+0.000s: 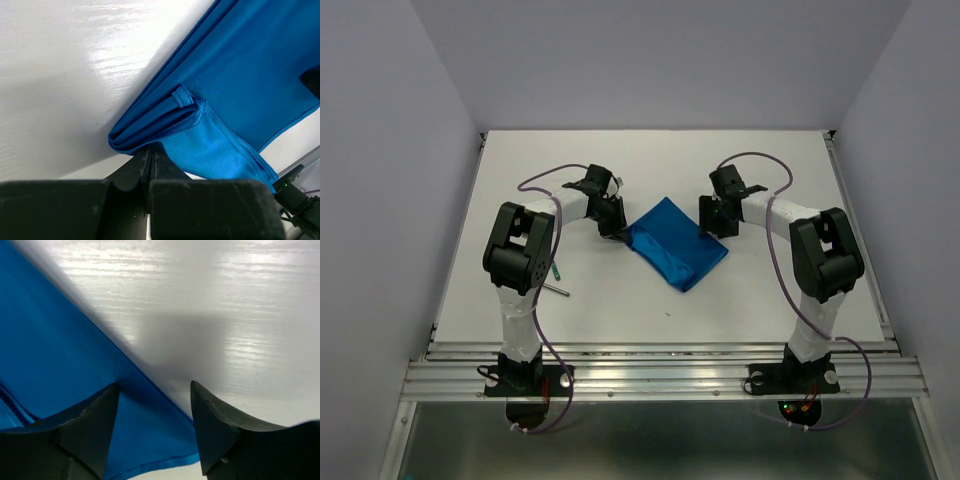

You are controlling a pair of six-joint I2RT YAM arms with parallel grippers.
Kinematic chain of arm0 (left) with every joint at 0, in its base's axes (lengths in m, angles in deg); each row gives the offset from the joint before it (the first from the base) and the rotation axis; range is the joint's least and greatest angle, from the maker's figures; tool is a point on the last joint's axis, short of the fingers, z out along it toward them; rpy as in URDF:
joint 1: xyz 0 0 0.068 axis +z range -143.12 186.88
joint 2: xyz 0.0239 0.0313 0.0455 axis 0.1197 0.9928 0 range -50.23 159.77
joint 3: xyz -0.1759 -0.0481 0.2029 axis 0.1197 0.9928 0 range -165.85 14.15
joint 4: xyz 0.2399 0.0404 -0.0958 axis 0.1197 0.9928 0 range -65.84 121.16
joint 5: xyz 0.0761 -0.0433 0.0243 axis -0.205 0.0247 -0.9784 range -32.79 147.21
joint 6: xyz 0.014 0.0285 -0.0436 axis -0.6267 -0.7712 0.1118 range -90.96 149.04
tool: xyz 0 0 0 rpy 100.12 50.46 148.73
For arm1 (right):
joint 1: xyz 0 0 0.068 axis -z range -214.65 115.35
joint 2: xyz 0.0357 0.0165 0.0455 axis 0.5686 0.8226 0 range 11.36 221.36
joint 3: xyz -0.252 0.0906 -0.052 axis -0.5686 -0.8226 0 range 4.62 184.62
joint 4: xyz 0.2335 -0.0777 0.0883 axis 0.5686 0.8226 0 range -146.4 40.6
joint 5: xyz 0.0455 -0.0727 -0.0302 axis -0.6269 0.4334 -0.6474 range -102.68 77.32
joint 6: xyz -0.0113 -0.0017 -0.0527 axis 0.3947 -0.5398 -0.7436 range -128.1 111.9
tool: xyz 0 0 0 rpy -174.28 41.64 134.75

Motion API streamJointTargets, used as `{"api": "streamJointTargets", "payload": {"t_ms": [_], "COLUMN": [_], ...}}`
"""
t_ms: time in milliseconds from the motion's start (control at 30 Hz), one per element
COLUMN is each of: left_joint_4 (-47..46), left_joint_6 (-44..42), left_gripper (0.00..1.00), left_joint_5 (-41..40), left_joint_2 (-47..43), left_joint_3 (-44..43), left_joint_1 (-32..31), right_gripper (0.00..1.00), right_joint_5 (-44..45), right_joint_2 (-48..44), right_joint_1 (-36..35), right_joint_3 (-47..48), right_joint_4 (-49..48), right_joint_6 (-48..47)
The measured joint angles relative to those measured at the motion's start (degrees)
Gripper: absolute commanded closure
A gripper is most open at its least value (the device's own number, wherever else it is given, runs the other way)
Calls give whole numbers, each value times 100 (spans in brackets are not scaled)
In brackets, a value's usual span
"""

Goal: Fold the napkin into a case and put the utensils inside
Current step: Fold the lower triangle-folded napkin at the center of the board.

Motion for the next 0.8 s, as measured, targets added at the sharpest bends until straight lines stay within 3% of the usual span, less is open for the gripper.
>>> {"api": "streamJointTargets", "payload": {"t_ms": [133,167,333,467,800], "left_joint_4": [0,-2,-2,-7,-39], "left_joint_6": [31,35,59,90,188], "left_gripper": [94,94,94,94,94], "left_joint_5": [-2,-2,-2,-17,-24], "left_joint_2": [0,0,0,0,0], "left_joint_3": [-2,0,-2,0,0], "left_joint_1": [-2,-2,-17,-55,-127], "right_gripper": [55,65,91,99,99], "right_joint_5": [-13,-50,-361,-577,-964], "right_joint_2": [197,197,151,0,-341], "right_joint_1": [4,4,11,24,24], "right_joint_3": [44,39,-127,-361,-922], "right_joint_4": [-46,-39,-111,-251,-516], "right_joint_6": [-111,-118,-199,-208,-66]}}
